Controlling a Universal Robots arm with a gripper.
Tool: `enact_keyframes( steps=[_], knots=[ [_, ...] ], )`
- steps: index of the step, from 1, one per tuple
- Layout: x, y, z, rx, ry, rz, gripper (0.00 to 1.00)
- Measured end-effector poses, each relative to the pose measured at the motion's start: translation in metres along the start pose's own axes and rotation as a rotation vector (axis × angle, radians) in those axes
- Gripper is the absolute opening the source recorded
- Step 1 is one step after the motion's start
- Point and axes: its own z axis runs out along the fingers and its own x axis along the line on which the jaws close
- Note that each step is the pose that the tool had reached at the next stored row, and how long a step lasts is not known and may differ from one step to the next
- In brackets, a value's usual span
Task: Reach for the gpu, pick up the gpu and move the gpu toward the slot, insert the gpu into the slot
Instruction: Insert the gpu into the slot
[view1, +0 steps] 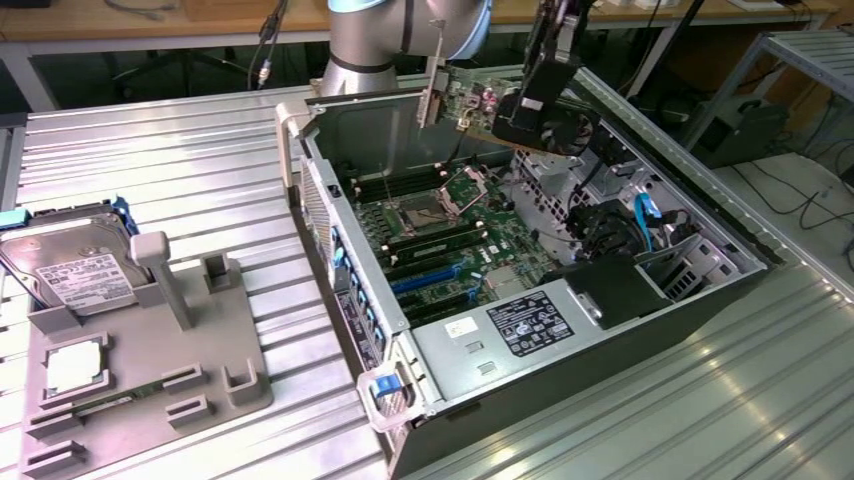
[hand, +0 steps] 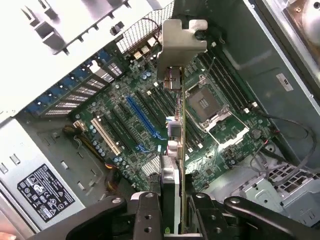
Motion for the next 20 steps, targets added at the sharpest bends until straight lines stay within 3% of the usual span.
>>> enact_keyframes(
  steps=[1,3,5,11,15,20],
  knots=[
    [0.0,0.0,0.0,-0.0003,0.0003,-0.021,0.27],
    [0.0002,-0.0001,0.0001,-0.0018,0.0015,-0.138,0.27],
    [0.0002,-0.0001,0.0,-0.0024,0.0022,-0.197,0.27],
    [0.0001,-0.0002,0.0001,-0.0016,0.0016,-0.271,0.27],
    [0.0002,-0.0001,0.0007,0.0041,-0.001,-0.341,0.27],
    [-0.0004,0.0003,0.0035,0.0111,-0.0043,-0.368,0.27]
  ],
)
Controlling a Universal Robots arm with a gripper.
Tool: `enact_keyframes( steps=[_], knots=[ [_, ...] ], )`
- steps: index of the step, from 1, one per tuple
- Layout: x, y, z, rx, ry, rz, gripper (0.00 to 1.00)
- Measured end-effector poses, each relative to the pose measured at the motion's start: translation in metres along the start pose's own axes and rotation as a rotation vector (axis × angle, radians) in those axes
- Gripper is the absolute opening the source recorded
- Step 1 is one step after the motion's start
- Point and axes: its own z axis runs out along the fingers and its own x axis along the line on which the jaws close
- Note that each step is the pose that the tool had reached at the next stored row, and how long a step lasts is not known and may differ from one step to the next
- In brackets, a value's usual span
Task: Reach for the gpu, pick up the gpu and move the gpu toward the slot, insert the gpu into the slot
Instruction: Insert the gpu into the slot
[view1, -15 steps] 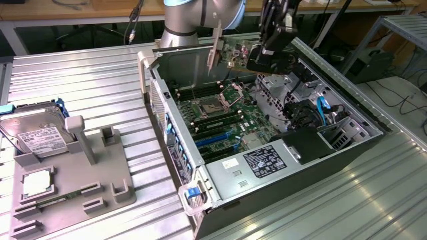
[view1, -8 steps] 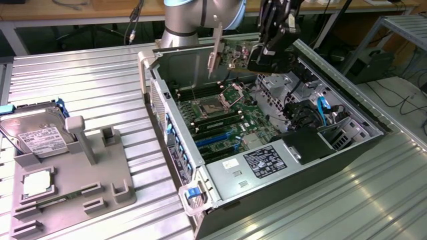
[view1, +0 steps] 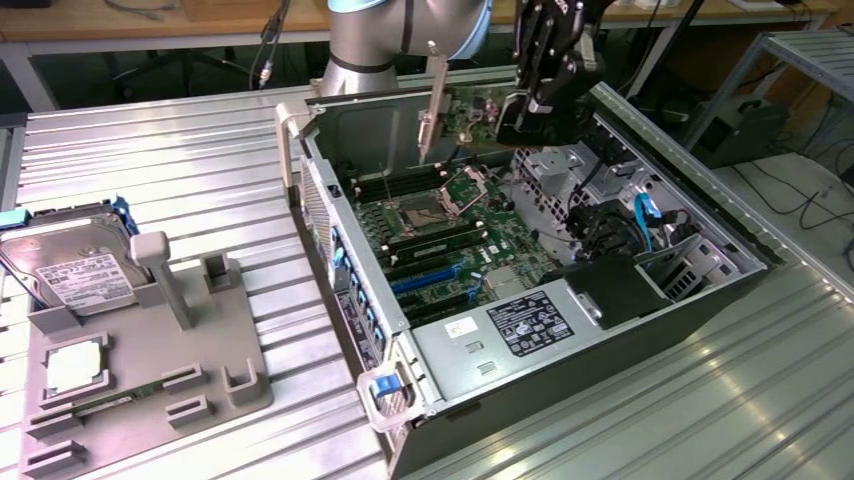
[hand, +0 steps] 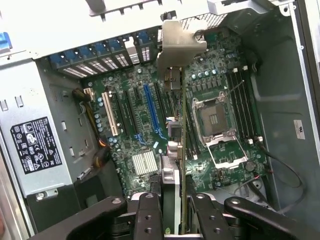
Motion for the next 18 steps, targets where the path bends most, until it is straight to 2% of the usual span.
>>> enact_keyframes(
  steps=[9,13,15,18],
  knots=[
    [-0.002,0.0005,0.007,-0.0013,-0.0012,-0.133,0.27],
    [-0.002,0.0005,0.0089,0.0058,-0.0026,-0.138,0.27],
    [-0.002,0.0005,0.0104,0.0061,-0.0031,-0.138,0.27],
    [-0.002,0.0007,0.0134,0.0051,-0.0085,-0.14,0.27]
  ],
)
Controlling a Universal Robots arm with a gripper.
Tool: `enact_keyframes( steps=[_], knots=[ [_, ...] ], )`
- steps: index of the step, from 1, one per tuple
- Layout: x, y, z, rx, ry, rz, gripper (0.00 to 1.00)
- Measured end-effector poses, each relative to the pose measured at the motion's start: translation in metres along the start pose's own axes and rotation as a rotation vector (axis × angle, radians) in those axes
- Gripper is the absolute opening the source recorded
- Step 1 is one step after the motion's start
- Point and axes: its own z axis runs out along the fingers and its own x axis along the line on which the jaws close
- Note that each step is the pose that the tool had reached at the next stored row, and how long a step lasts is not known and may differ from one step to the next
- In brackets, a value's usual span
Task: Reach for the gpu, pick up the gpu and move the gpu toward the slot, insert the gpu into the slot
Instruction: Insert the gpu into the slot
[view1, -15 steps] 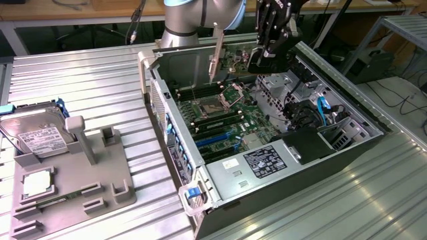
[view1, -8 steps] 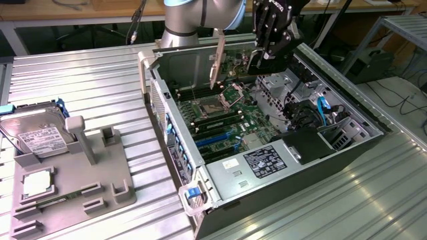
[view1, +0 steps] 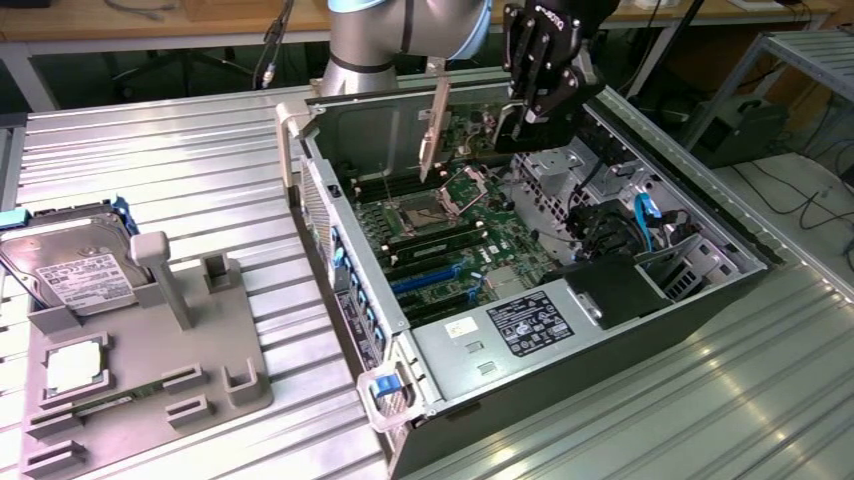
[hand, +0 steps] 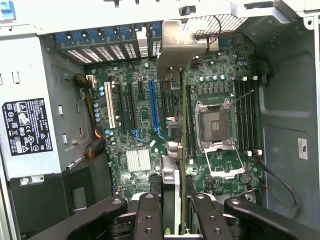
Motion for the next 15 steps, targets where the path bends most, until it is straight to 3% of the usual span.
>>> enact_keyframes(
  steps=[3,15],
  knots=[
    [-0.0003,0.0,0.0024,-0.0006,-0.0049,-0.008,0.27],
    [-0.0002,0.0001,0.0073,0.0028,-0.0055,-0.027,0.27]
  ],
)
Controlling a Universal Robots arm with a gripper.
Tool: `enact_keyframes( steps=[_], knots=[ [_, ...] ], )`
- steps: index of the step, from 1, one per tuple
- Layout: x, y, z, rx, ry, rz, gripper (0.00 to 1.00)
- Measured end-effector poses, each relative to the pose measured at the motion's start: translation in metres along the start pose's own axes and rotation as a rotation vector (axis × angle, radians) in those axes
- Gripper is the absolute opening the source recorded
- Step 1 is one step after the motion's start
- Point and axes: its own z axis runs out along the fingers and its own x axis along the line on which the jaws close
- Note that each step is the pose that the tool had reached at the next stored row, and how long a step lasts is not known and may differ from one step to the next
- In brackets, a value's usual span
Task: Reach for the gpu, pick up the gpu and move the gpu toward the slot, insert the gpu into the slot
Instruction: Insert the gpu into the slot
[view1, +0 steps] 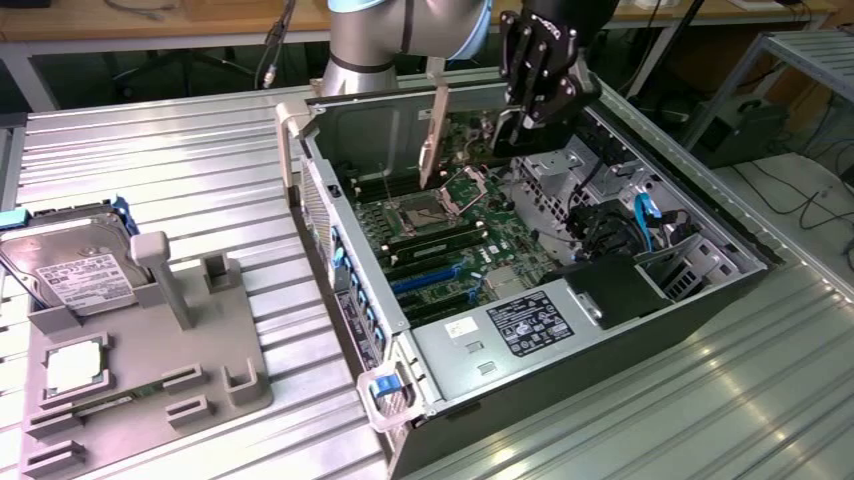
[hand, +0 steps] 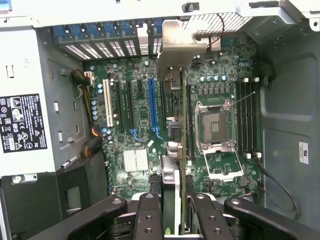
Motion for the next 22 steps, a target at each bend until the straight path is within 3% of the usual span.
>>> enact_keyframes(
  steps=[7,12,22],
  knots=[
    [0.0,0.0002,0.0093,-0.0001,-0.0001,-0.003,0.27],
    [0.001,0.0004,0.0149,-0.0015,-0.001,-0.051,0.27],
    [0.001,0.0014,0.0223,-0.0057,0.0002,-0.052,0.27]
  ],
)
